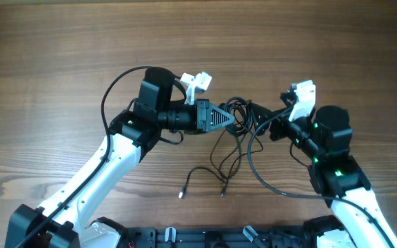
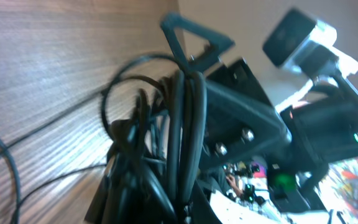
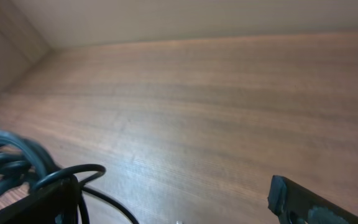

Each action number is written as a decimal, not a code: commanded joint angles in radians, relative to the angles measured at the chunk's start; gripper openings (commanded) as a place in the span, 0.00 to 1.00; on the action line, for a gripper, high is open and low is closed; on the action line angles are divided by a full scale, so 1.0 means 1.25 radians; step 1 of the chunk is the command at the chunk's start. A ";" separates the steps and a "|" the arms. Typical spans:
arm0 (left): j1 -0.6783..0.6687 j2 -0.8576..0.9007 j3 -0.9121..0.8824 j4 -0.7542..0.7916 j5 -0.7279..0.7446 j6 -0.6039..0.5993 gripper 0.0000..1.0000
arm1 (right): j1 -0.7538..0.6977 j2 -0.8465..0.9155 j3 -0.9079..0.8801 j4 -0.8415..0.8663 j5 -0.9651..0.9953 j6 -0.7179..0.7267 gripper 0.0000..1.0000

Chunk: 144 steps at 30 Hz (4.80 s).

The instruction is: Untangle cables

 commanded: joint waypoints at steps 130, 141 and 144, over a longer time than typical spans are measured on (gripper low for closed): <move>-0.057 0.000 0.005 -0.088 -0.166 0.898 0.04 | -0.211 0.239 0.006 0.088 -0.587 0.679 0.40; -0.057 0.000 0.005 -0.088 -0.166 0.898 0.04 | -0.161 0.239 0.006 0.035 -0.589 0.682 0.20; -0.057 0.000 0.005 -0.088 -0.168 0.898 0.04 | -0.161 0.239 0.006 0.035 -0.598 0.684 0.04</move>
